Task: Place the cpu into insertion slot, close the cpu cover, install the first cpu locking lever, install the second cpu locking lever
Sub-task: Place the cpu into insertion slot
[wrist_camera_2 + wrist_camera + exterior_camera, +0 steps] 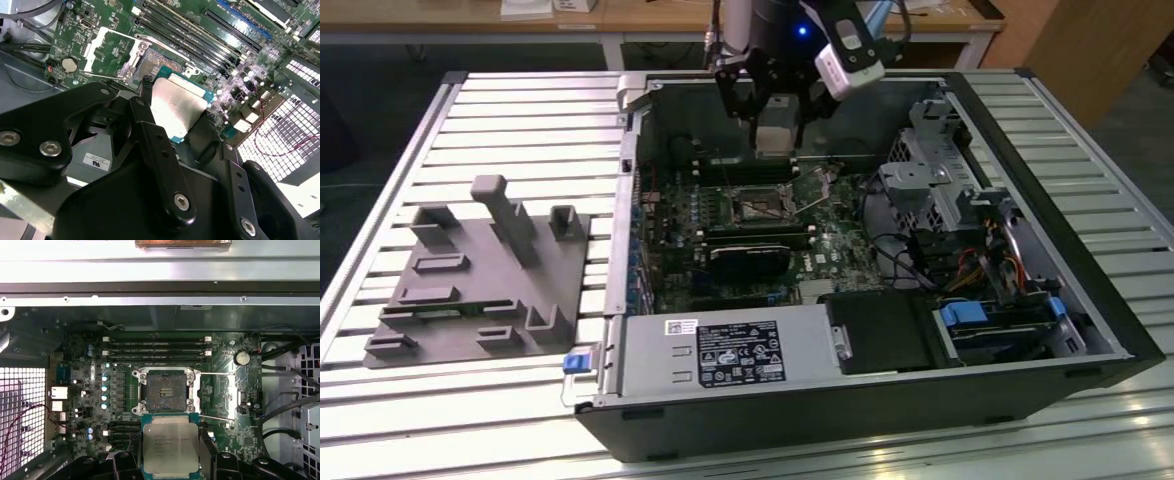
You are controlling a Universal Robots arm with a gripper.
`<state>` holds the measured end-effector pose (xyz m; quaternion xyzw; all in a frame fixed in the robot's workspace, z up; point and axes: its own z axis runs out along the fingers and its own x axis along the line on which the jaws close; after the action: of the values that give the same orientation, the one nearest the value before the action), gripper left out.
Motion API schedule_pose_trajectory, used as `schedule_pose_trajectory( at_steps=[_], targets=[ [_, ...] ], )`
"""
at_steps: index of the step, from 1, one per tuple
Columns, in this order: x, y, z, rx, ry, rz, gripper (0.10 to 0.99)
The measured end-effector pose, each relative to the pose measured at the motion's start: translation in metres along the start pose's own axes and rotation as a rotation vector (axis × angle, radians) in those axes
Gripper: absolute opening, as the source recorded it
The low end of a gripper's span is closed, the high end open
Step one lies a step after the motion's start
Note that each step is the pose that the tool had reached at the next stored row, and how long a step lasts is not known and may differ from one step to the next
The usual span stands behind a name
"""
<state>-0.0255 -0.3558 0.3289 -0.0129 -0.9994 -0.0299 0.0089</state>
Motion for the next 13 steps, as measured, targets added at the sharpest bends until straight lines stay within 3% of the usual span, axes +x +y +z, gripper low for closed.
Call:
schedule_pose_trajectory(
  at_steps=[13],
  targets=[
    [-0.0001, -0.0003, 0.0054, 0.003, -0.0001, 0.0, 0.541]
  ],
)
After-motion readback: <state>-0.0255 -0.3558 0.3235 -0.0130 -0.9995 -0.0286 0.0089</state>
